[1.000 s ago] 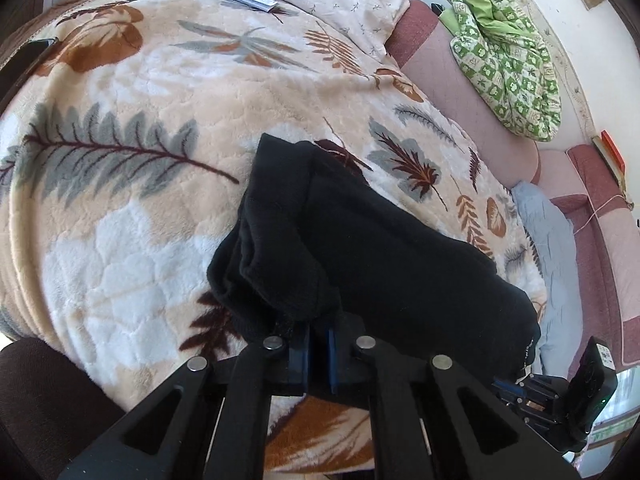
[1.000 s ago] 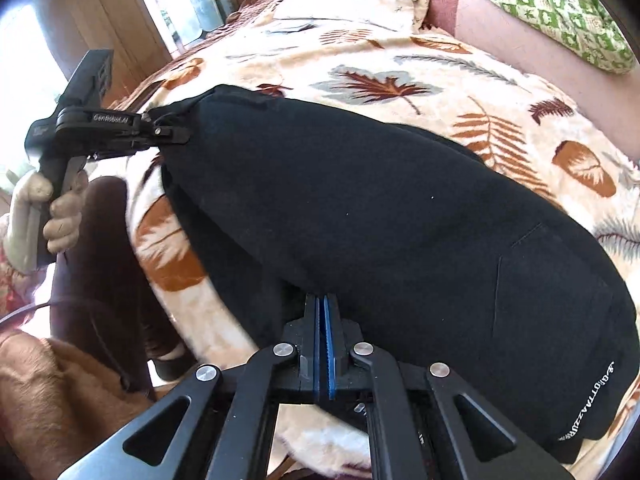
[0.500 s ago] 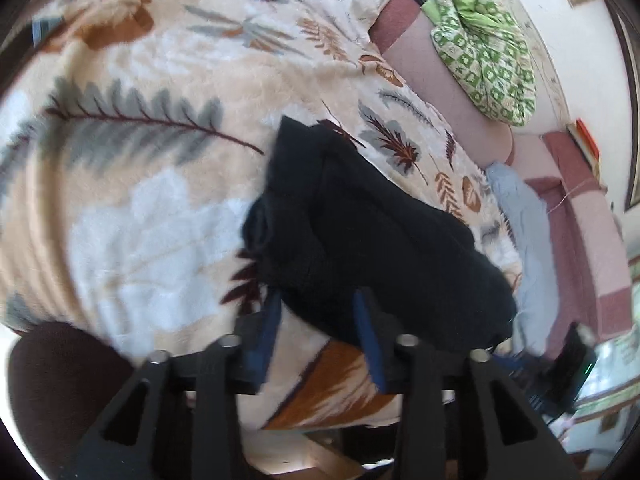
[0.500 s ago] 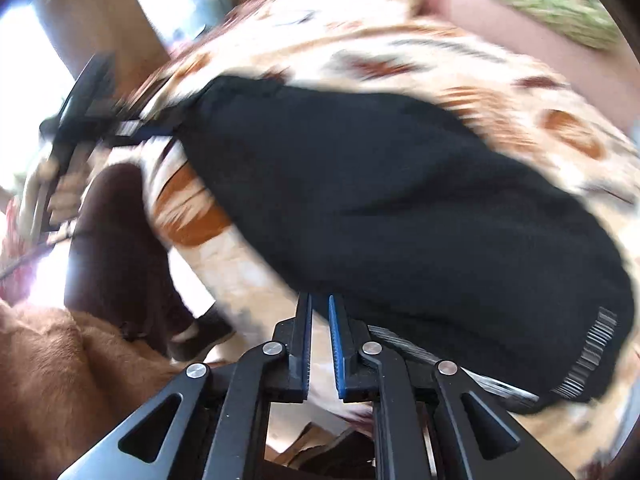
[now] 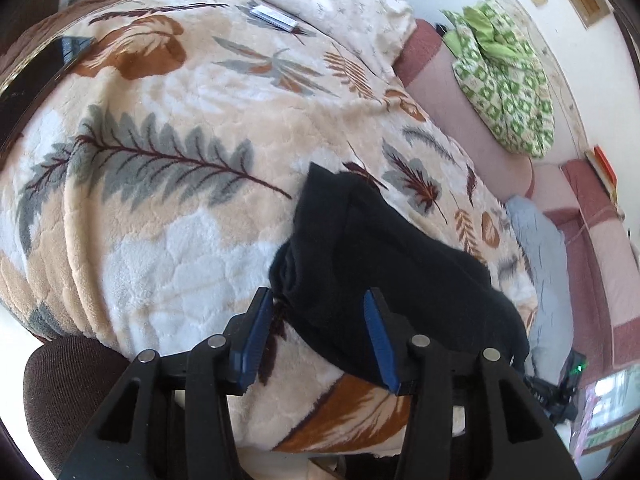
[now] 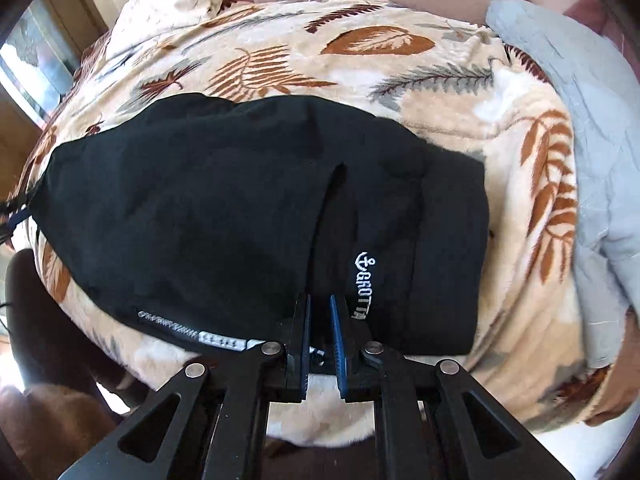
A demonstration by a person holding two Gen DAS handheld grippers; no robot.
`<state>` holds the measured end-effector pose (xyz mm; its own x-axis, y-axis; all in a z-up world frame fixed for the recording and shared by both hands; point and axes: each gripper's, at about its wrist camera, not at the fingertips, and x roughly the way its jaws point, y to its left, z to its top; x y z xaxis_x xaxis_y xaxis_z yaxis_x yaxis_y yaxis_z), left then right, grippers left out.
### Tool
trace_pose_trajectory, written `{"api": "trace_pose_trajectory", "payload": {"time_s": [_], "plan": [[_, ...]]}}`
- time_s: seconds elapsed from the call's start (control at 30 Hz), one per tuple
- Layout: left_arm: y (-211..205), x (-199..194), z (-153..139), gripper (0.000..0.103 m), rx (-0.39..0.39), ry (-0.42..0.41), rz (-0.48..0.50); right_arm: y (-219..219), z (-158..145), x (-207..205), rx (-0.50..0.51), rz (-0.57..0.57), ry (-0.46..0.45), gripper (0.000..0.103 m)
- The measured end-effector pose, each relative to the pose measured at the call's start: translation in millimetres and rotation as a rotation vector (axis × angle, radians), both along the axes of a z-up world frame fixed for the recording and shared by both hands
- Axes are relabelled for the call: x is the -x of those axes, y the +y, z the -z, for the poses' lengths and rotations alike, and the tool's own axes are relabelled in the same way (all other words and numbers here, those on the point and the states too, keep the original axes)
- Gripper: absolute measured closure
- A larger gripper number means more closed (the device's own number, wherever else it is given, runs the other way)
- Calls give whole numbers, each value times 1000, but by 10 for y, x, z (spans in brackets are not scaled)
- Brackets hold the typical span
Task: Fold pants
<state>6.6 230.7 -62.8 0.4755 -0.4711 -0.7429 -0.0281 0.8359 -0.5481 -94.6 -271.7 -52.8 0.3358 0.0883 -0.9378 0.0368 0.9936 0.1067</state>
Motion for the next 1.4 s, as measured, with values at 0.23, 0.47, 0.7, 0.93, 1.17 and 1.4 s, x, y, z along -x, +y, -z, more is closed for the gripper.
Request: {"api": "trace_pose_trajectory", "payload": {"time_s": [0.23, 0.47, 0.7, 0.93, 1.17, 1.4], "plan": [[144, 17, 106, 54, 78, -12, -89, 952, -513, -499, -72, -295, -162, 54], [148, 119, 135, 52, 98, -51, -59, 2720, -518, -1421, -182, -696, -134, 32], [301, 160, 201, 52, 140, -71, -47, 3846, -146, -2246, -150, -894, 1, 31], [530, 159, 205, 51, 187, -96, -80, 4324, 150, -2053, 23, -1087, 71, 23], [579, 126, 202, 51, 190, -103, -83, 4217, -102, -1869, 21, -1061, 59, 78], [196, -3, 162, 42, 144, -121, 51, 4120, -303, -1793, 3, -1051, 21, 80]]}}
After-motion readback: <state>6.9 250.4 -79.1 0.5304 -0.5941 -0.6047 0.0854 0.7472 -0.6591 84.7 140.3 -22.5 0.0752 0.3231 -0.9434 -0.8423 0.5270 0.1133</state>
